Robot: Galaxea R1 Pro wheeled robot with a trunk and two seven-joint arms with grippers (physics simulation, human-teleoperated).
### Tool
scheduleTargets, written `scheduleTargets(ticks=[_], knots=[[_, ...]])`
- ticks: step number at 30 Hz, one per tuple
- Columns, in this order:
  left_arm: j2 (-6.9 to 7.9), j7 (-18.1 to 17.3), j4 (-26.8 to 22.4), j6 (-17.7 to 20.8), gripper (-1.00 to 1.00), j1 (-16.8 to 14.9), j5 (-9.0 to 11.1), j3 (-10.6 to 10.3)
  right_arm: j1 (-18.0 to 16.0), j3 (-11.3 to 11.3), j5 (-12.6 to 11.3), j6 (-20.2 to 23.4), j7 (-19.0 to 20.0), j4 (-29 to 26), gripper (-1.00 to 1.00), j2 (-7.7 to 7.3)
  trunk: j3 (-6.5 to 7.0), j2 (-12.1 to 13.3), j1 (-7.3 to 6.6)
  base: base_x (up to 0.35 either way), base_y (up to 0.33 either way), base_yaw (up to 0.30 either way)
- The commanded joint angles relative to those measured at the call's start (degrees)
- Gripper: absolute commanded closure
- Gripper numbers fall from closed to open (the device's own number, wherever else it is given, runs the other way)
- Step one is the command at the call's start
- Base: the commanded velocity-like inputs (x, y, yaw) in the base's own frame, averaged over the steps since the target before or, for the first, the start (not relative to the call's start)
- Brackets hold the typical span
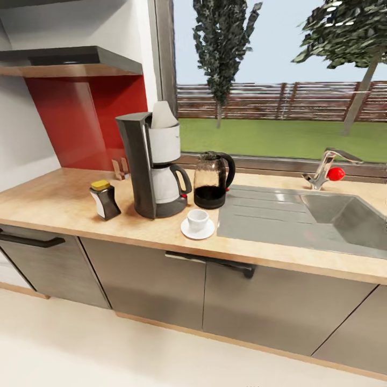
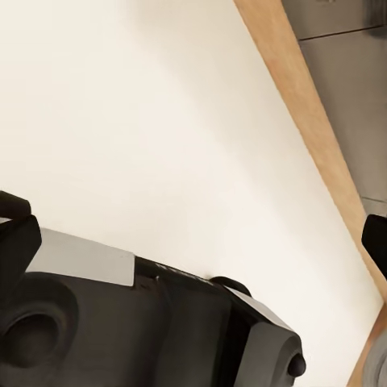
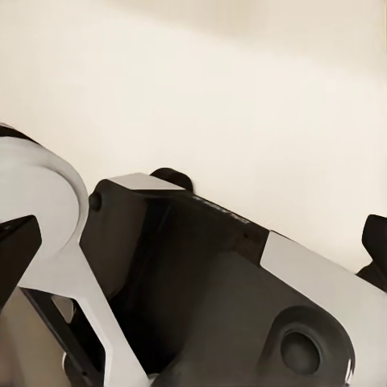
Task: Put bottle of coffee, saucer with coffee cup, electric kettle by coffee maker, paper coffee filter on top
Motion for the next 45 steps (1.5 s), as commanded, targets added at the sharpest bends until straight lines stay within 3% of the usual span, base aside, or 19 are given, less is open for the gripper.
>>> scheduleTargets(ticks=[1,18,20,28,30,37,39,40,43,45], knots=[[0.01,-0.19,0.01,0.40,-1.00,-0.02,-0.12,0.36,-0.09,0.48,-0.39,-0.59,0.16,0.20,-1.00,0.03,-0.04,-0.03,0.01,0.148,0.151,-0.102],[0.01,-0.14,0.01,0.31,-1.00,-0.02,-0.12,0.36,-0.09,0.57,-0.28,-1.13,-0.54,0.27,-1.00,0.16,0.24,-0.03,0.01,0.142,0.278,-0.148],[0.01,-0.14,0.01,0.31,-1.00,-0.02,-0.12,0.36,0.71,0.63,-0.25,-2.28,-5.20,0.28,-1.00,0.47,0.31,-0.03,0.01,0.004,0.340,-0.264],[0.01,-0.08,0.01,0.31,-1.00,-0.02,-0.12,0.36,1.80,0.59,-0.25,-2.69,-12.76,0.28,-1.00,1.67,0.51,-0.03,0.01,0.001,0.285,-0.177],[0.01,-0.06,0.01,0.31,-1.00,-0.02,-0.12,0.37,1.86,0.58,-0.26,-2.68,-15.75,0.28,-1.00,2.35,0.53,-0.03,0.01,0.000,0.094,-0.042],[-0.04,1.46,0.01,0.31,-1.00,-0.02,-0.12,0.34,2.20,0.59,-0.29,-2.56,-35.22,0.38,-1.00,5.38,0.54,-0.03,0.01,0.000,0.028,-0.013],[-0.07,4.13,-0.01,0.31,-1.00,-0.02,-0.12,0.23,2.25,0.58,-0.33,-2.52,-47.49,0.38,-1.00,6.97,0.54,-0.03,0.01,0.000,0.005,-0.002],[-0.14,5.39,-0.01,0.31,-1.00,-0.02,-0.12,0.19,2.27,0.57,-0.37,-2.53,-58.26,0.37,-1.00,8.07,0.54,-0.03,0.01,0.000,0.000,0.000],[-0.22,5.69,0.00,0.31,-1.00,-0.02,-0.12,0.22,2.28,0.57,-0.41,-2.50,-62.01,0.38,-1.00,8.60,0.54,-0.03,0.01,0.000,0.000,0.000],[-0.23,5.72,0.00,0.31,-1.00,-0.02,-0.12,0.21,2.28,0.57,-0.42,-2.50,-62.37,0.38,-1.00,8.82,0.54,-0.03,0.01,0.000,0.000,0.000]])
